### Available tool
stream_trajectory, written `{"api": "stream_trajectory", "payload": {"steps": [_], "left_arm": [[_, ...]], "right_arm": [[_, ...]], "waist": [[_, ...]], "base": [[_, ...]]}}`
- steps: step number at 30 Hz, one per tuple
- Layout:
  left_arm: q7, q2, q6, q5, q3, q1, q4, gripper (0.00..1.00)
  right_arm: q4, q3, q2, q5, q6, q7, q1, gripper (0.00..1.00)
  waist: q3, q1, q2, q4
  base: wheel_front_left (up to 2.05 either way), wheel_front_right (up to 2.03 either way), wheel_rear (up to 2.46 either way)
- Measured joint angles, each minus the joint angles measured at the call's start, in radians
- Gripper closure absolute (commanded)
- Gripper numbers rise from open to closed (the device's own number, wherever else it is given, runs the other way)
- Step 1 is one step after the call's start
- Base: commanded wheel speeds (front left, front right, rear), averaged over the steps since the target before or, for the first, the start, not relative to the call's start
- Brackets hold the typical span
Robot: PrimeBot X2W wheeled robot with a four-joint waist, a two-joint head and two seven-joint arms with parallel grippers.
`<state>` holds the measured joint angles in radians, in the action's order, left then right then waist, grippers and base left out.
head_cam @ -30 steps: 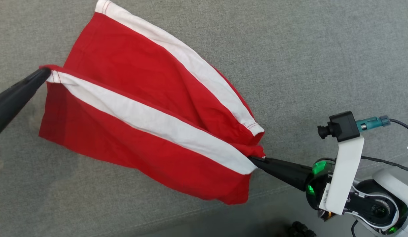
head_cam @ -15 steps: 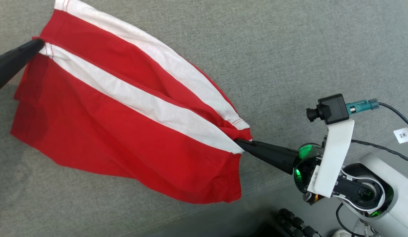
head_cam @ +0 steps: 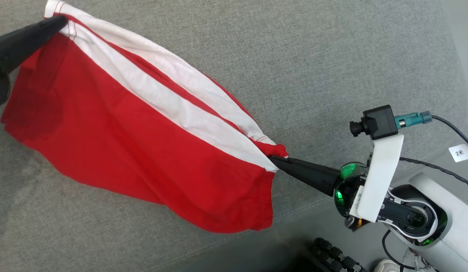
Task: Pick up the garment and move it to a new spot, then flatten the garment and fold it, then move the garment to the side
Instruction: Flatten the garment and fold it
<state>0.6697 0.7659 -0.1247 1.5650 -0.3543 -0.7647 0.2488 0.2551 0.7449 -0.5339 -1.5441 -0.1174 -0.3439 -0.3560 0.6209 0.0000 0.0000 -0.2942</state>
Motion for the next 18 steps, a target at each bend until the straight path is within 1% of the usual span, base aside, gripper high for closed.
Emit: {"api": "stream_trajectory", "payload": {"steps": [6,18], "left_arm": [[0.026,-0.022,0.0,-0.044,-0.026,-0.094,-0.078,1.0],[0.055,-0.086,0.0,-0.118,-0.061,-0.212,-0.261,1.0]], "right_arm": [[-0.002,0.0,0.001,0.0,-0.004,0.001,0.0,1.0],[0.002,-0.002,0.036,0.017,-0.006,0.024,-0.028,1.0]], "waist": [[0.004,0.0,0.0,-0.008],[0.05,0.0001,0.0,-0.025]], "base": [[0.0,0.0,0.0],[0.0,0.0,0.0]]}}
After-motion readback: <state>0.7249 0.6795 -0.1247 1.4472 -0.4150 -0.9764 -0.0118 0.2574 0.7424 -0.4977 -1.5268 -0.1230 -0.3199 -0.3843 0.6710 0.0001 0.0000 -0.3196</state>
